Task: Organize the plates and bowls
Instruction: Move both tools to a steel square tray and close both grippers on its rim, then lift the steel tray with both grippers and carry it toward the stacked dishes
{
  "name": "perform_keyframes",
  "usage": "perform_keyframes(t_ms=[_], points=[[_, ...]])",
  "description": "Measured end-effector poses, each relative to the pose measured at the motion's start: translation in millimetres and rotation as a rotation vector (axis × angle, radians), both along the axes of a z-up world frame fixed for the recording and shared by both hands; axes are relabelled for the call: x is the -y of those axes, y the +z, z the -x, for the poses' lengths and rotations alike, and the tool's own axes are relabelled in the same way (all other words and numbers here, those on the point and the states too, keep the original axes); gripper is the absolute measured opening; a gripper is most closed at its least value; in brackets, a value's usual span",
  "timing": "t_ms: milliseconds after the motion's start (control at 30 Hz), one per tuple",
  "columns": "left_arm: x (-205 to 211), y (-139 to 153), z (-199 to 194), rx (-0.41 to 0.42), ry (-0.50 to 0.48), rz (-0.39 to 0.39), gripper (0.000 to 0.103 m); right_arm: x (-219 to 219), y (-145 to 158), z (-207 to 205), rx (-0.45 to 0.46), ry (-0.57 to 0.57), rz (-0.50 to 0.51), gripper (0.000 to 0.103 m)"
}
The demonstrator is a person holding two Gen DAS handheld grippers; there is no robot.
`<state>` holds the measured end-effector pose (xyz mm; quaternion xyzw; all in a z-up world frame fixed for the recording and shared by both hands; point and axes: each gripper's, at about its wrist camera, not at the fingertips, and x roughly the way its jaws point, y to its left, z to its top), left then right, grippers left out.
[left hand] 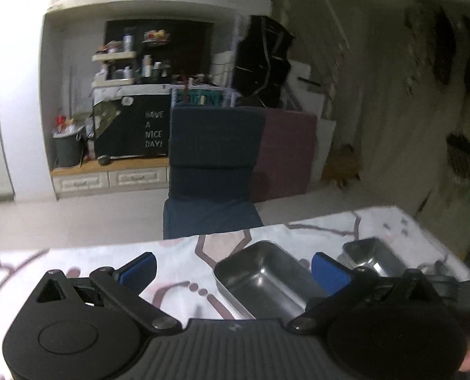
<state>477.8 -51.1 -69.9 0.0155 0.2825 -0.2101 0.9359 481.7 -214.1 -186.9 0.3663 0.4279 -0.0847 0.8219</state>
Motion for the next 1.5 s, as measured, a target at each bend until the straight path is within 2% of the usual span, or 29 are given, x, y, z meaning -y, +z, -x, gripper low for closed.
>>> perform_keyframes(t_ms=[167, 233, 300, 533, 567, 700, 800, 833, 867, 967, 1100, 1267, 1500], points=[[8.0, -15.8, -23.1, -0.012, -0.037, -0.081, 0.090, -8.3, -15.2, -9.1, -0.005, -0.042, -0.053, 0.063], [8.9, -22.4, -28.3, -0.018, -0.043, -0.096, 0.085, -10.2, -20.8, -13.3, -0.012, -0.053, -0.067, 0.051], [10.2, -29.6, -32.2, -0.027, -0.045, -0.108, 0.082, -14.1, -22.4, -15.4, -0.025, -0.035, -0.039, 0.031], [23.8, -46.9, -43.6, -0.058, -0.053, -0.162, 0.062, -14.5, -13.5, -16.3, -0.035, 0.040, 0.086, 0.020], [25.7, -48.2, -44.1, -0.066, -0.057, -0.162, 0.057, -12.9, -12.0, -16.0, -0.034, 0.049, 0.100, 0.018], [35.3, -57.3, -51.9, -0.117, -0.070, -0.177, 0.048, -3.6, -7.4, -15.5, -0.035, 0.091, 0.152, 0.010], [38.8, -64.8, -56.4, -0.178, -0.067, -0.178, 0.029, 1.5, -5.2, -15.2, -0.039, 0.126, 0.185, 0.006], [37.8, -68.2, -58.1, -0.216, -0.054, -0.173, 0.016, 3.9, -5.2, -15.0, -0.037, 0.133, 0.185, 0.005], [36.3, -71.3, -59.6, -0.251, -0.040, -0.170, 0.008, 4.4, -4.2, -13.5, -0.035, 0.137, 0.184, 0.005], [32.0, -76.1, -55.2, -0.284, -0.033, -0.176, 0.004, 6.9, -3.9, -13.3, -0.028, 0.147, 0.190, 0.004], [19.2, -68.8, -46.5, -0.303, -0.003, -0.116, 0.003, 4.7, -2.2, -14.7, -0.016, 0.173, 0.207, 0.003], [9.2, -51.6, -26.2, -0.293, 0.060, -0.115, 0.003, -1.5, 3.1, -11.2, -0.008, 0.222, 0.219, 0.003], [-18.8, -18.9, 16.5, -0.302, 0.141, -0.100, 0.004, -21.8, 29.8, 6.7, 0.023, 0.319, 0.217, 0.003]])
